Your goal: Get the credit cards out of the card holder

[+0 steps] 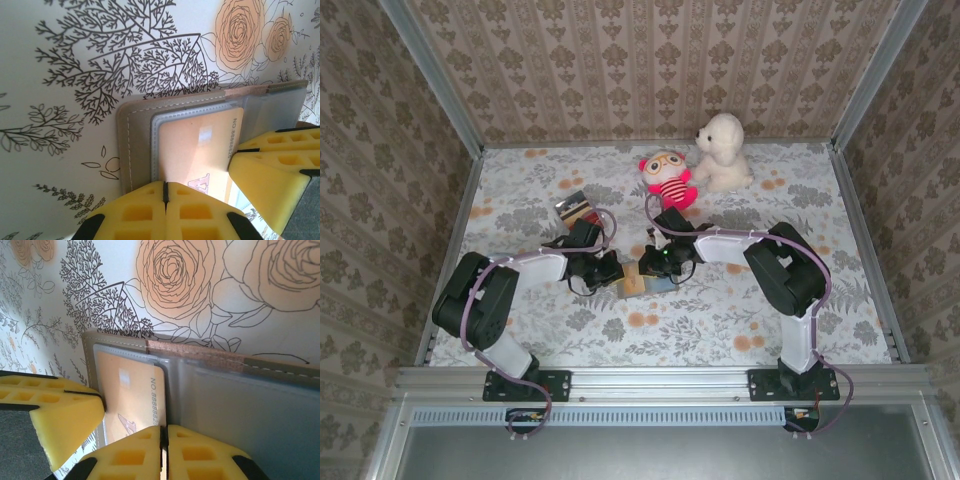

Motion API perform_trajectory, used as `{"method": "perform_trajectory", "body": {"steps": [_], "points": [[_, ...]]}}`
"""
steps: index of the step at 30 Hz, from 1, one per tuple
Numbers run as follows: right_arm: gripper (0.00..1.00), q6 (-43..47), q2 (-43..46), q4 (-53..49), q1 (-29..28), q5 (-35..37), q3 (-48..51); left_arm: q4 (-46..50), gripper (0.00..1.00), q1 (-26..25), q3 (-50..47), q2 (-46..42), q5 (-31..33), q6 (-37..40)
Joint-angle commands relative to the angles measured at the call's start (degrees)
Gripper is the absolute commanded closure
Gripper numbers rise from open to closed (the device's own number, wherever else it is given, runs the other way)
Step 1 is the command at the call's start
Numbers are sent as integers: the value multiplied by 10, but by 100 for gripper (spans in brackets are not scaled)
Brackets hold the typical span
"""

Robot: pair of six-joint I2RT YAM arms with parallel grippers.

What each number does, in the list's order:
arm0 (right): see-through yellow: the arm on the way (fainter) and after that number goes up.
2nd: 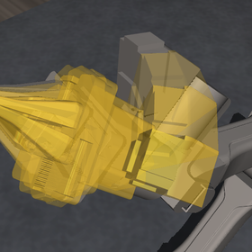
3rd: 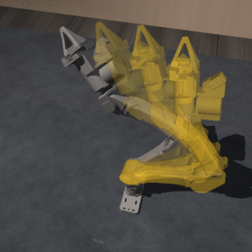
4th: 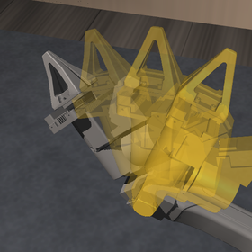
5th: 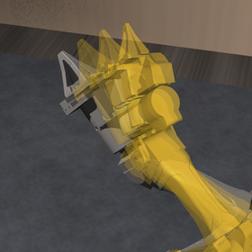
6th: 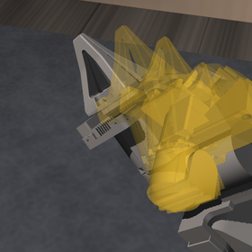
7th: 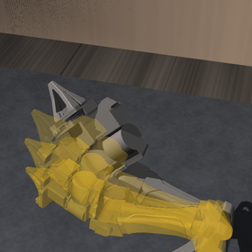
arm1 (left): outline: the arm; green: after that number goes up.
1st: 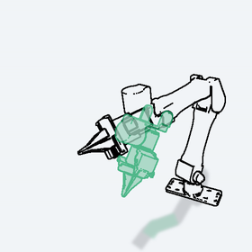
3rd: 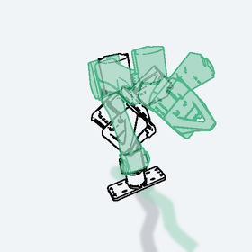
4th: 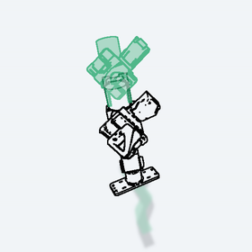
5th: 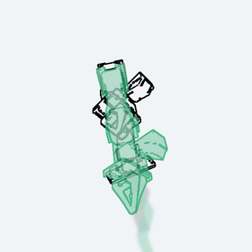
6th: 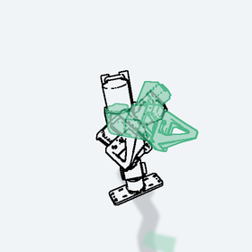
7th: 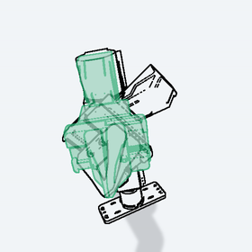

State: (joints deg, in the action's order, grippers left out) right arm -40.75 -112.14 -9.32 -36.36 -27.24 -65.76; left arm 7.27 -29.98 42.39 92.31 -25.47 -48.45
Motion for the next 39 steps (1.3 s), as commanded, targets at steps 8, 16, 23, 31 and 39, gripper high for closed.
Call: {"method": "perform_trajectory", "body": {"steps": [8,16,23,31,39], "points": [[97,8,20,11,0,-3,19,25,88,-3,-15,3,26,7],[100,14,45,4,5,23,37,26,79,-2,-15,-5,29,11],[100,10,41,7,8,21,40,22,82,0,-16,1,25,13],[78,3,21,-4,7,3,28,24,89,-1,-15,10,26,17],[76,3,0,-19,2,1,17,34,92,-1,-15,22,33,23]]}}
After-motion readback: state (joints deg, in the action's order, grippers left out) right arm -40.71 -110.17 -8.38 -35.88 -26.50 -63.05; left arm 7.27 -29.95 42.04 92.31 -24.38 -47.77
